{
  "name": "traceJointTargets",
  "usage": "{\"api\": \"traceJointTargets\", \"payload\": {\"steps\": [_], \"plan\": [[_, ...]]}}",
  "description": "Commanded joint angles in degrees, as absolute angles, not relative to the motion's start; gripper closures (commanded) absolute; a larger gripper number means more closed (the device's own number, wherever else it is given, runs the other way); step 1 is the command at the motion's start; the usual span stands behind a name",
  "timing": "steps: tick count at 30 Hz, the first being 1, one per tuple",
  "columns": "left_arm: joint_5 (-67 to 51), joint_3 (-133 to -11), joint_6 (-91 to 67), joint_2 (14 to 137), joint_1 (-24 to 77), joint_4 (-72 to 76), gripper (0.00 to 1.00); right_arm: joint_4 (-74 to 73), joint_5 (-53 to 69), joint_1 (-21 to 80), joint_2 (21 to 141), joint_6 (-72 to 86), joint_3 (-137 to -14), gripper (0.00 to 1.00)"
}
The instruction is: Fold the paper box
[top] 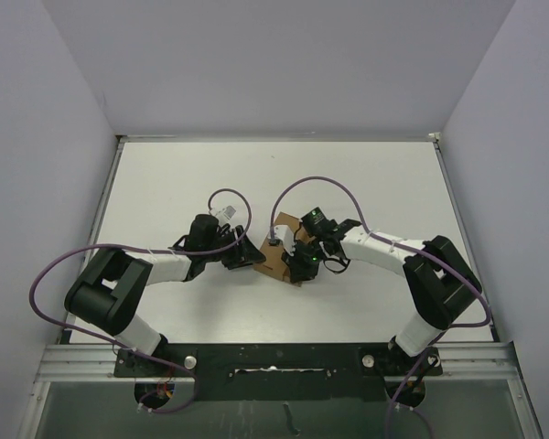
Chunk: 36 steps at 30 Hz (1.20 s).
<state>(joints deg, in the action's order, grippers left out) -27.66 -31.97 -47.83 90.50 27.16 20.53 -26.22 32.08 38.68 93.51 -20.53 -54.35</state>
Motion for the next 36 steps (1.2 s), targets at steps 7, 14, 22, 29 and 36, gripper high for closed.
{"api": "traceJointTargets", "payload": {"steps": [7, 14, 22, 29, 36], "plan": [[-26.9, -31.8, -48.0, 92.1, 27.0, 21.8, 0.56, -22.9, 33.2, 39.9, 91.9, -19.9, -55.8, 1.0], [-26.7, -31.6, -48.3, 92.0, 27.0, 21.8, 0.56, -23.9, 33.8, 41.7, 91.5, -22.1, -55.8, 1.0], [-26.6, -31.8, -48.3, 92.2, 27.0, 21.9, 0.56, -23.4, 31.4, 41.6, 91.8, -19.9, -56.4, 1.0], [-26.6, -31.5, -48.4, 92.2, 27.0, 22.3, 0.56, -22.5, 29.1, 40.2, 91.1, -16.8, -55.7, 1.0], [-26.4, -31.6, -49.1, 92.5, 27.5, 22.7, 0.56, -22.6, 29.4, 41.0, 91.7, -16.5, -57.2, 1.0]]}}
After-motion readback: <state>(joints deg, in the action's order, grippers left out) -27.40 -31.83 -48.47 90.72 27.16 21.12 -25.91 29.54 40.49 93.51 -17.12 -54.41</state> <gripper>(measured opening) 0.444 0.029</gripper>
